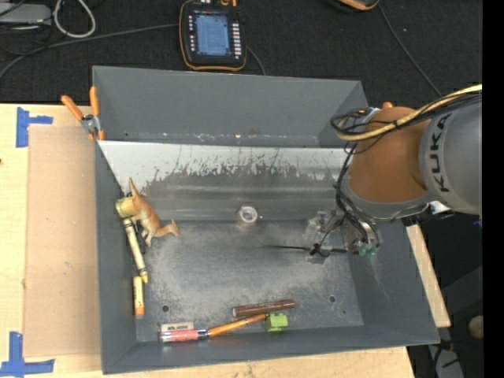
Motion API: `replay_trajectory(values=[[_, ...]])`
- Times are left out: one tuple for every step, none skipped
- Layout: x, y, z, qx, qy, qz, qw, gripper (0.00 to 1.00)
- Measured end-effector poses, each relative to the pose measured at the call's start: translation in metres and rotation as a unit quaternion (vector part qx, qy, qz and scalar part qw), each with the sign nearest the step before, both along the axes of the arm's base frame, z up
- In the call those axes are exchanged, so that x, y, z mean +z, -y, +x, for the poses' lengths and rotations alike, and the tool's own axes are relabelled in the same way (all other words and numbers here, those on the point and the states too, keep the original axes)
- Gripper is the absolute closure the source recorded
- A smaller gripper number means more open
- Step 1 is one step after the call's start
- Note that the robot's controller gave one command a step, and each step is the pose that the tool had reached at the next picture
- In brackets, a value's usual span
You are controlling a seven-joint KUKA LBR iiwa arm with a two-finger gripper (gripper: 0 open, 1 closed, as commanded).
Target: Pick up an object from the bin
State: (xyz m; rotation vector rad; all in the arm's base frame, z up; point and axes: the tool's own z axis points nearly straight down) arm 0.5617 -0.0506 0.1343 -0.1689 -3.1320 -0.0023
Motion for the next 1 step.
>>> replay_trajectory(values=[[0.0154, 0.0001, 0.0004, 0.0, 0.0006, 0.0, 1.0, 1.0]])
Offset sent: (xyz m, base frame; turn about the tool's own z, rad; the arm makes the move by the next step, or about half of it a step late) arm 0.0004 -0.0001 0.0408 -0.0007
